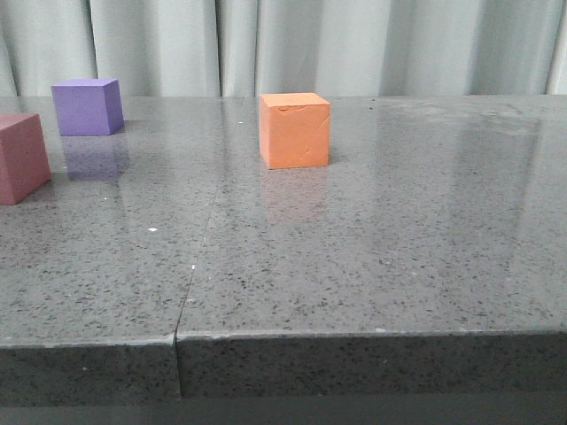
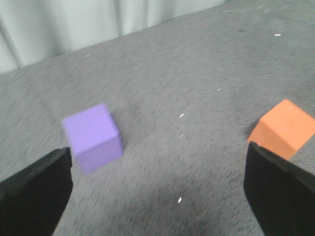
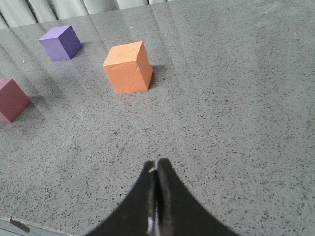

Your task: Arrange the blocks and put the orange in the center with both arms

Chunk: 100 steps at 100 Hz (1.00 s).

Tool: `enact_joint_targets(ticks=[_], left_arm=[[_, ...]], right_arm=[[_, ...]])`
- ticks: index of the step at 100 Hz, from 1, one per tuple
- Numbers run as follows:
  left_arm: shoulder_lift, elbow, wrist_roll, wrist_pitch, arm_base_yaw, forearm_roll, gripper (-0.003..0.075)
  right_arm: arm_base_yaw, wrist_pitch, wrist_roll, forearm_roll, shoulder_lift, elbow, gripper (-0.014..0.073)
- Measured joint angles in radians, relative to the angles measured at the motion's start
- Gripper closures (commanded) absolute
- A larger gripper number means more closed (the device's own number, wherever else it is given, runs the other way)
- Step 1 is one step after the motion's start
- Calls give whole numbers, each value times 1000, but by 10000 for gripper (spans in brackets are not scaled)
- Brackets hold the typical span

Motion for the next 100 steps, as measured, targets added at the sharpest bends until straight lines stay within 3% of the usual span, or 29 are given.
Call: enact_joint_targets(ticks=[16, 41, 67, 100], left_arm=[[90, -116, 180, 59, 0, -108, 50], [226, -279, 404, 186, -59, -120, 50], [377, -392, 479, 263, -188, -120, 50], [516, -419, 497, 252, -292, -108, 50]], right_arm=[[0, 0, 0, 0, 0, 0, 662], [0, 0, 0, 0, 0, 0, 662], [0, 0, 0, 0, 0, 0, 662], [0, 0, 0, 0, 0, 0, 662]])
